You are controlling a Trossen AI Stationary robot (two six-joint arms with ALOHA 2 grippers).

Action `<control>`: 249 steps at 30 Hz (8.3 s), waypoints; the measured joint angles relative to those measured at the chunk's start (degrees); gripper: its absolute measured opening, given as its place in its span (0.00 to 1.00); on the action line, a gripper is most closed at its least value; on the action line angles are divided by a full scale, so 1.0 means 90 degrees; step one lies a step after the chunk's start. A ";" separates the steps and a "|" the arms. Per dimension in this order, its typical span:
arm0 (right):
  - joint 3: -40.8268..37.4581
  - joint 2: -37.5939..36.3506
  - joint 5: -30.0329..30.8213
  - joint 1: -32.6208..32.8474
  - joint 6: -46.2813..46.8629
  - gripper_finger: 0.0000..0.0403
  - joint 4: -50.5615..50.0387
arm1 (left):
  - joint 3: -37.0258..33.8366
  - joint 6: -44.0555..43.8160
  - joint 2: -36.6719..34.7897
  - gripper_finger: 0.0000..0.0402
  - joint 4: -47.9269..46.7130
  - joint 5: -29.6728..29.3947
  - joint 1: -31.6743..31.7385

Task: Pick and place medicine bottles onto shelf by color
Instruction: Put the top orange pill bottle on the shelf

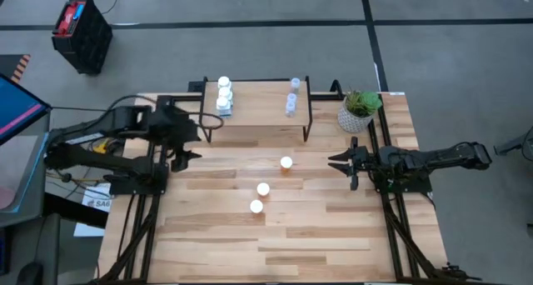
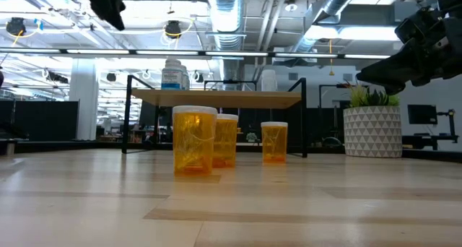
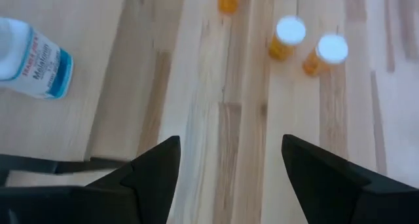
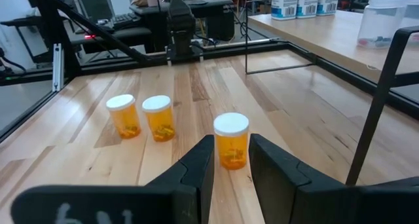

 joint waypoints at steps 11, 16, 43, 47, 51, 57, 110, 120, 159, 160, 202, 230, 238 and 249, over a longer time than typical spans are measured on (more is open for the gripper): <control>0.0002 -0.0002 0.0002 0.0000 -0.0010 0.30 0.0005 | -0.3099 -0.0948 -0.3002 0.63 0.3146 -0.0001 0.0000; 0.0002 -0.0001 0.0002 0.0000 -0.0012 0.30 0.0005 | -0.4787 -0.1172 -0.4112 0.63 0.5227 -0.0030 0.0000; 0.0002 -0.0002 0.0002 0.0000 -0.0007 0.30 0.0005 | -0.6452 -0.1086 -0.5088 0.63 0.6939 0.0393 -0.0022; 0.0000 -0.0002 0.0002 0.0000 -0.0007 0.30 0.0007 | -0.6452 -0.1201 -0.5086 0.63 0.6792 0.0318 -0.0194; 0.0002 -0.0002 0.0002 0.0000 -0.0007 0.30 0.0006 | -0.6506 -0.1409 -0.5076 0.63 0.6820 0.0033 -0.0460; 0.0001 -0.0002 0.0002 0.0000 -0.0005 0.30 0.0007 | -0.6928 -0.1337 -0.5074 0.63 0.7485 -0.0291 -0.0822; 0.0312 0.0014 0.0000 -0.0027 0.0976 0.30 -0.0018 | -0.7238 -0.0199 -0.5074 0.63 0.7495 -0.0909 -0.0916; 0.1372 0.1067 -0.0166 -0.0039 0.0796 0.33 -0.0145 | -0.7229 -0.0255 -0.5071 0.63 0.7471 -0.0960 -0.0916; 0.5647 0.8053 -0.1336 -0.1042 -0.1219 0.77 -0.2210 | -0.7221 -0.0265 -0.5069 0.63 0.7458 -0.0962 -0.0916; 0.5727 0.8199 -0.1336 -0.1042 -0.1219 0.77 -0.2208 | -0.7221 -0.0265 -0.5069 0.63 0.7459 -0.0962 -0.0916; 0.6346 0.9746 -0.0821 -0.1083 -0.1690 0.77 -0.1969 | -0.7219 -0.0294 -0.4847 0.63 0.7457 -0.0969 -0.0916; 0.6984 0.9748 -0.0845 -0.1052 -0.1021 0.47 -0.2351 | -0.7219 -0.0292 -0.4848 0.63 0.7459 -0.0969 -0.0916; 0.8538 0.9748 -0.0865 -0.0969 -0.1442 0.53 -0.2989 | -0.7219 -0.0292 -0.4848 0.63 0.7459 -0.0969 -0.0916; 1.0721 0.9789 -0.0956 -0.1708 -0.2781 0.49 -0.3662 | -0.7219 -0.0292 -0.4848 0.63 0.7459 -0.0969 -0.0916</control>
